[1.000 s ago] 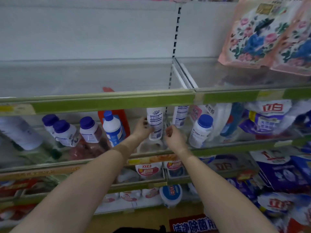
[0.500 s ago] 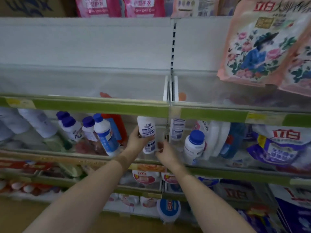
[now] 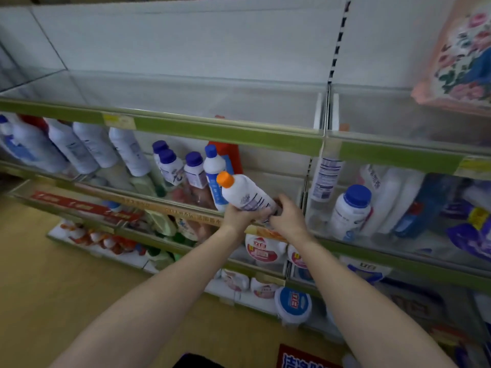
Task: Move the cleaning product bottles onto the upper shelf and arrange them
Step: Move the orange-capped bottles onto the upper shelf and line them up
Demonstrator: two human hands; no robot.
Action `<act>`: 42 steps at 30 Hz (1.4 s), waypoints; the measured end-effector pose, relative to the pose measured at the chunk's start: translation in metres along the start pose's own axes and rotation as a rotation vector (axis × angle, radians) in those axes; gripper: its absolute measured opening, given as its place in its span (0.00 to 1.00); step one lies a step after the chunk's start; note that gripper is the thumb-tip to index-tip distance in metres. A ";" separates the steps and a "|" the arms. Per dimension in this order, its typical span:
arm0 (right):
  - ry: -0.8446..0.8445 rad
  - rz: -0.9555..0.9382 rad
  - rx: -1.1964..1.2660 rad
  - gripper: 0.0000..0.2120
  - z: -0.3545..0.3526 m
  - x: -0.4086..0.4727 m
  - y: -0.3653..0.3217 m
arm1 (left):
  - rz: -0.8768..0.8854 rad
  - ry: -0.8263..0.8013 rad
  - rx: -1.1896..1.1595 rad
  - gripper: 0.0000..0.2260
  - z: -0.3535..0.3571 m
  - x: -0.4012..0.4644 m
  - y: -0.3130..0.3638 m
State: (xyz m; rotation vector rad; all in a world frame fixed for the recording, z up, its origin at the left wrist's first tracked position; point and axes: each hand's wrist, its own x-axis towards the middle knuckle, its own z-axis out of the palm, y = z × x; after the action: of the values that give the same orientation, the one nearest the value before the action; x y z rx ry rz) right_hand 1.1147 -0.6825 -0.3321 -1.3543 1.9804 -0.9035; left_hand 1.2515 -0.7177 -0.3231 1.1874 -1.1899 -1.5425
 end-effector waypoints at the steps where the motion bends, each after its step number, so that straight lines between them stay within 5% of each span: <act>1: -0.026 0.002 -0.013 0.15 0.002 -0.007 -0.006 | -0.037 -0.009 -0.013 0.15 -0.004 -0.003 0.002; 11: -0.280 0.297 0.040 0.18 0.093 -0.094 -0.024 | -0.267 -0.250 0.216 0.16 -0.105 -0.049 -0.038; 16: -0.424 0.398 0.174 0.16 0.136 -0.147 -0.026 | -0.403 -0.217 0.195 0.15 -0.154 -0.079 -0.080; 29: -0.421 0.532 0.199 0.24 0.200 -0.222 -0.029 | -0.538 -0.129 0.009 0.23 -0.220 -0.109 -0.114; 35: -0.411 0.454 0.000 0.31 0.215 -0.218 -0.036 | -0.605 -0.072 -0.046 0.30 -0.230 -0.114 -0.111; 42: -0.293 0.106 -0.619 0.34 0.229 -0.220 -0.055 | -0.699 0.029 -0.107 0.47 -0.224 -0.106 -0.110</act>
State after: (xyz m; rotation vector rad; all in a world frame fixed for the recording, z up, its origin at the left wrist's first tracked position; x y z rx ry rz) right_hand 1.3921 -0.5377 -0.4103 -1.5688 2.1490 -0.0153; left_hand 1.4852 -0.6354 -0.4340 1.6464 -0.6791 -2.0471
